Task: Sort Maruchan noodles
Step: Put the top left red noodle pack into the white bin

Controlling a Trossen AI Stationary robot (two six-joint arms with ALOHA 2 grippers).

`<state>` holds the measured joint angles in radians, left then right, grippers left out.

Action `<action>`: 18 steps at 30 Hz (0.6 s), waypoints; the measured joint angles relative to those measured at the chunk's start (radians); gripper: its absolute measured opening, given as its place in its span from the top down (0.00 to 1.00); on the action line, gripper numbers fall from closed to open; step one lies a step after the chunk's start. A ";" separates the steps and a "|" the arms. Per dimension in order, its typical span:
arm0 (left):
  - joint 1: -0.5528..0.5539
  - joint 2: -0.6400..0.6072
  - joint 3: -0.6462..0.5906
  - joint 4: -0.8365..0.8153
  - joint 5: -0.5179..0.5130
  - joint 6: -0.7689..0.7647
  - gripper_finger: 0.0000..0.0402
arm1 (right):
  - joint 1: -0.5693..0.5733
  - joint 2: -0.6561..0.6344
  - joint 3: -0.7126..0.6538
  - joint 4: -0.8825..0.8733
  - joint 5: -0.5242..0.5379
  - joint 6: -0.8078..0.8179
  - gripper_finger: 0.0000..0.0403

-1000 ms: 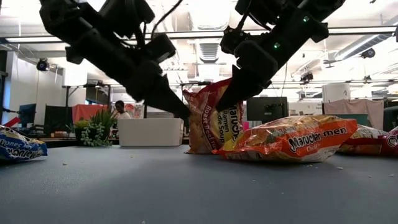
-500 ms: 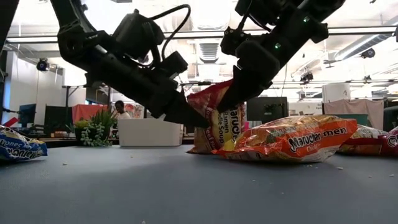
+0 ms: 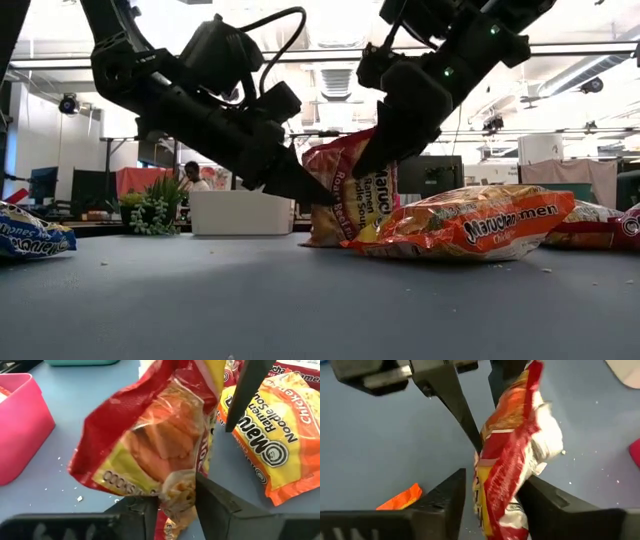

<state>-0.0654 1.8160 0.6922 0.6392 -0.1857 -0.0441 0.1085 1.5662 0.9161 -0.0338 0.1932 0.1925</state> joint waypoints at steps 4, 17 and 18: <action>0.000 -0.001 0.000 0.000 0.000 -0.004 0.79 | 0.000 -0.052 0.000 -0.010 0.004 -0.001 0.52; 0.002 -0.079 -0.001 -0.044 -0.019 -0.021 0.81 | -0.007 -0.269 0.000 -0.111 0.027 -0.014 0.46; 0.004 -0.091 -0.001 -0.049 -0.028 -0.025 0.81 | -0.008 -0.286 0.000 -0.112 0.043 -0.024 0.46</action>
<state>-0.0616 1.7255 0.6914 0.5901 -0.2132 -0.0691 0.1009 1.2807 0.9165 -0.1463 0.2358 0.1681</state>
